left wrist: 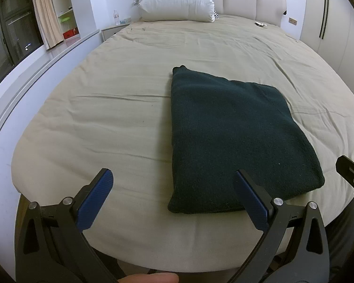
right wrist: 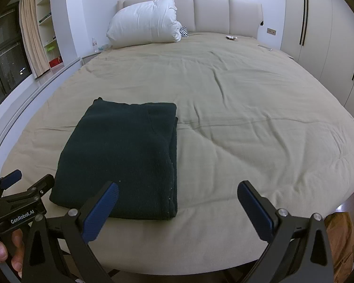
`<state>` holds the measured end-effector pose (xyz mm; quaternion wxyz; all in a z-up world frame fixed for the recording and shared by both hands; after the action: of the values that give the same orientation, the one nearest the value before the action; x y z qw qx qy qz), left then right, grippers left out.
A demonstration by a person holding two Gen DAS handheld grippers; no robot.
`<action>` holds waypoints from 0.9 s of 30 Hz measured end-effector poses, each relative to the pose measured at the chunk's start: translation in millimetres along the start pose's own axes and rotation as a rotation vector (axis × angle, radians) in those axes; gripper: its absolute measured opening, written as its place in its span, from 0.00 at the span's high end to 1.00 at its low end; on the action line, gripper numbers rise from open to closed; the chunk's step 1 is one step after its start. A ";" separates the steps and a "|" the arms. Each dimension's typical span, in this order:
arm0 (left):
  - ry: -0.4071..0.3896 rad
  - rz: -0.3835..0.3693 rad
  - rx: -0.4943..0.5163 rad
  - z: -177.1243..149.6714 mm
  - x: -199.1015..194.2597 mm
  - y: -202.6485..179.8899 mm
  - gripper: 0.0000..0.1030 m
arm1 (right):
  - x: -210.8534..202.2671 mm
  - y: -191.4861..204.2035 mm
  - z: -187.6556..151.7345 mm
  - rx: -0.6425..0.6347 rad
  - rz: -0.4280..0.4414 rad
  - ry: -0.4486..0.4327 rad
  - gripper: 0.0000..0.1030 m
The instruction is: Fold small clothes
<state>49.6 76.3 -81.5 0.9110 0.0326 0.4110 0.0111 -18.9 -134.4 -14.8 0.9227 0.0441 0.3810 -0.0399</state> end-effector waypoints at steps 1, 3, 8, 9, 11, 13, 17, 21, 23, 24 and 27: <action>0.000 0.000 0.000 0.0 0.0 -0.1 0.00 | -0.1 0.1 -0.1 0.000 0.000 0.000 0.00; 0.000 -0.001 -0.001 0.0 0.3 -0.2 0.00 | -0.3 0.3 -0.2 0.000 -0.001 0.000 0.00; 0.001 0.000 0.000 -0.1 0.1 0.0 0.00 | 0.9 -0.7 -1.2 -0.003 0.001 0.004 0.00; 0.001 0.000 -0.001 -0.1 0.1 -0.1 0.00 | 0.8 -0.5 -1.3 -0.004 0.001 0.004 0.00; 0.002 0.000 -0.001 -0.6 0.4 -0.6 0.00 | 1.3 -1.2 -2.0 -0.006 0.002 0.005 0.00; 0.004 0.000 0.000 -0.9 0.6 -0.9 0.00 | 1.2 -1.1 -2.0 -0.005 0.003 0.005 0.00; 0.006 -0.001 -0.002 -1.6 0.3 -2.0 0.00 | 1.8 -1.4 -3.0 -0.006 0.004 0.007 0.00; 0.006 -0.001 -0.002 -1.6 0.3 -1.7 0.00 | 1.9 -1.6 -3.1 -0.006 0.004 0.008 0.00; 0.006 -0.001 -0.002 -1.7 0.3 -1.9 0.00 | 1.8 -1.6 -3.0 -0.006 0.005 0.008 0.00; 0.006 -0.001 -0.002 -1.7 0.3 -1.7 0.00 | 1.6 -1.5 -3.1 -0.007 0.005 0.009 0.00; 0.005 -0.001 -0.002 -1.5 0.3 -1.6 0.00 | 1.5 -1.6 -3.0 -0.007 0.005 0.008 0.00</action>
<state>48.6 74.8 -82.9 0.9099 0.0315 0.4135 0.0112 -20.2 -135.7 -18.1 0.9213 0.0422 0.3848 -0.0363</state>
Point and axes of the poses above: each gripper's, at about its wrist camera, not at the fingertips, and x roughly the way its jaws point, y to its left, z to its top, the point moved 3 cm from there along x, roughly the way its jaws point, and after that the axes turned 4 degrees about -y, right-handed, at the moved point
